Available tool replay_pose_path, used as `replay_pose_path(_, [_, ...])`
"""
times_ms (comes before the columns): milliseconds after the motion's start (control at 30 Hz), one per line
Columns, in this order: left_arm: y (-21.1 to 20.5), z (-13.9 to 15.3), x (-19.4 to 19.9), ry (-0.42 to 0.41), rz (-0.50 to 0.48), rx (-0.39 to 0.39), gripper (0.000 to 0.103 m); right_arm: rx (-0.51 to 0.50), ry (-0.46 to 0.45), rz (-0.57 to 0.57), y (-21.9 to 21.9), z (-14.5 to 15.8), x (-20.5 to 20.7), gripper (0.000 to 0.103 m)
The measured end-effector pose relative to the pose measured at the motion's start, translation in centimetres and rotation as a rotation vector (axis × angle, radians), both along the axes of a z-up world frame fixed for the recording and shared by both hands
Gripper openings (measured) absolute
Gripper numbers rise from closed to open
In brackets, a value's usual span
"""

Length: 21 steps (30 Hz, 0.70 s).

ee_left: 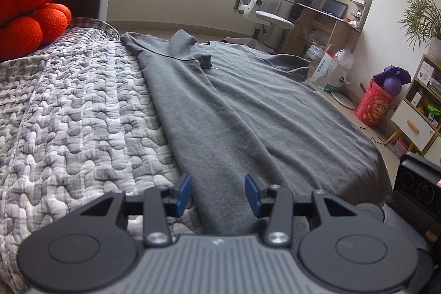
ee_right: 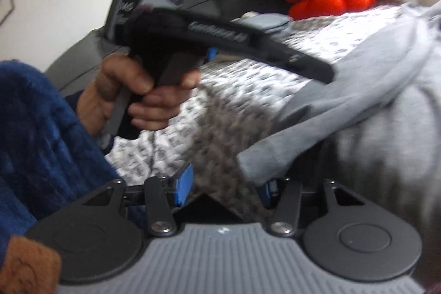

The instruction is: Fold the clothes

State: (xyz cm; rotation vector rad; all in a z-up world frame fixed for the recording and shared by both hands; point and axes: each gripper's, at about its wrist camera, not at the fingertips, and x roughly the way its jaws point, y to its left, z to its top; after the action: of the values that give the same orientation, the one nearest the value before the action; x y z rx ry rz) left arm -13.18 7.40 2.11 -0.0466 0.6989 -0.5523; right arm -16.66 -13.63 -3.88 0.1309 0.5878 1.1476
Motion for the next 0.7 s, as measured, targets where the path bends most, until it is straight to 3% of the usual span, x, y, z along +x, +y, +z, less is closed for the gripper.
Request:
replay_pose_path(67, [0.0,0.2,-0.3,-0.007,-0.003,-0.001,0.044,0.006,0.006,-0.036,-1.2,0.2,0.3,0.053])
replay_pose_path(300, [-0.3,0.0,-0.4,-0.013,-0.003,0.017,0.044,0.023,0.060,-0.057,0.4,-1.1,1.8,0.053])
replay_pose_path(367, [-0.1,0.0,-0.5,-0.014,0.004,0.020,0.044,0.014,0.037,-0.048,1.3,-1.2,1.4,0.053])
replay_pose_path(400, [0.0,0.0,-0.5,-0.015,0.008,0.022,0.044,0.021,0.036,-0.038,1.8,-1.1,1.4,0.049])
replay_pose_path(433, [0.1,0.0,-0.5,-0.015,0.011,0.023,0.044,0.042,0.045,-0.031,2.0,-1.2,1.4,0.027])
replay_pose_path(467, [0.3,0.0,-0.6,-0.014,0.019,0.025,0.044,0.056,0.061,-0.037,2.0,-1.3,1.5,0.015])
replay_pose_path(700, [0.7,0.0,-1.3,-0.021,0.014,0.034,0.044,0.108,0.069,-0.010,1.6,-1.9,0.8,0.011])
